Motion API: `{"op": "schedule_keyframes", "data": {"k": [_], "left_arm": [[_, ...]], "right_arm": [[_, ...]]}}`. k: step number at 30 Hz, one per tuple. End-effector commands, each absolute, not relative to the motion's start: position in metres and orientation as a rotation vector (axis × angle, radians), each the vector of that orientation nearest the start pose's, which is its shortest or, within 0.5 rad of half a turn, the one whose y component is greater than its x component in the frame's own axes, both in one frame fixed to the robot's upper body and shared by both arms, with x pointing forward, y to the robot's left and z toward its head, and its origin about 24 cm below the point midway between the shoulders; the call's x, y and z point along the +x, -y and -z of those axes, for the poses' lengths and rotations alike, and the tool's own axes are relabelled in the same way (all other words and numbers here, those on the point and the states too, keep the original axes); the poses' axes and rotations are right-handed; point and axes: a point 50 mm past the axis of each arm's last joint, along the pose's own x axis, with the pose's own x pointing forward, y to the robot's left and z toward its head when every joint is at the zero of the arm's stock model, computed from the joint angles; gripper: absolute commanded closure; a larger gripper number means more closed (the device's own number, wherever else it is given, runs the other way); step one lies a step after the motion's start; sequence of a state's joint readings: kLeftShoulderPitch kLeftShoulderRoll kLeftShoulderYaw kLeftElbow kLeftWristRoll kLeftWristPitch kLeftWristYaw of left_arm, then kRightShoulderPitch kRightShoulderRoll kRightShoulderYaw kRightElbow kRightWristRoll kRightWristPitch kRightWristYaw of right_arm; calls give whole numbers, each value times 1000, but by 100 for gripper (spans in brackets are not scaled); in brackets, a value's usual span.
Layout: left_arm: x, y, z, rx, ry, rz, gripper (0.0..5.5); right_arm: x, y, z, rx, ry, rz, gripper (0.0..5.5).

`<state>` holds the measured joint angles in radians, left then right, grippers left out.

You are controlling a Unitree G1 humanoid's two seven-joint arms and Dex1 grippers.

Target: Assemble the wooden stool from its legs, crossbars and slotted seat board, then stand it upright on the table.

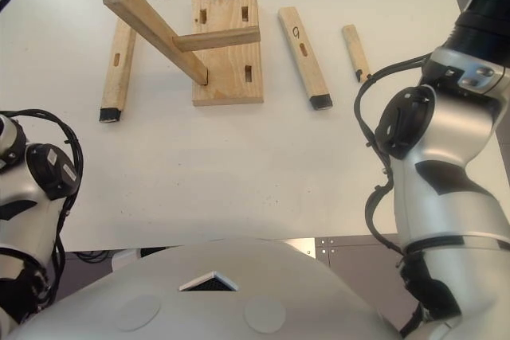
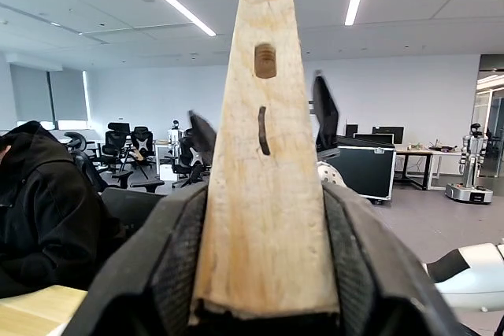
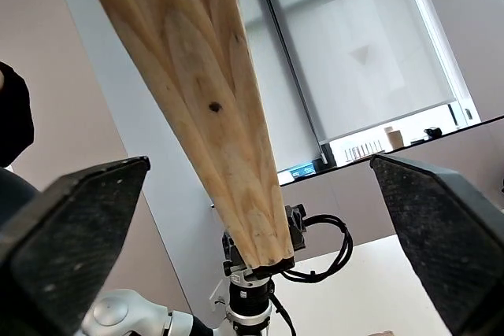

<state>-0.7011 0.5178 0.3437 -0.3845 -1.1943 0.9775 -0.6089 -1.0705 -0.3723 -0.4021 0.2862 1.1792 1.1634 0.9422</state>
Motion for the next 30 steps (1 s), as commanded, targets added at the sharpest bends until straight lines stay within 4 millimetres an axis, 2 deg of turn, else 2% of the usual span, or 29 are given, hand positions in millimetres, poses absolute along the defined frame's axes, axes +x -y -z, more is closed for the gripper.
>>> {"op": "schedule_keyframes", "data": {"k": [1, 10, 17, 25, 26, 30], "left_arm": [[245, -151, -277, -259, 227, 1270, 350], [248, -147, -260, -252, 162, 1247, 350], [247, -146, -255, -257, 153, 1246, 350], [254, -150, -255, -284, 164, 1190, 350], [256, -152, -256, -288, 170, 1172, 313], [260, -153, -258, -299, 180, 1148, 262]], "right_arm": [[304, 151, -320, 751, 198, -1697, 33], [313, 161, -320, 836, 192, -1641, 191], [309, 156, -321, 820, 161, -1673, 305], [308, 151, -322, 766, 156, -1639, 320], [310, 151, -322, 757, 164, -1612, 322], [313, 150, -321, 718, 183, -1555, 329]]}}
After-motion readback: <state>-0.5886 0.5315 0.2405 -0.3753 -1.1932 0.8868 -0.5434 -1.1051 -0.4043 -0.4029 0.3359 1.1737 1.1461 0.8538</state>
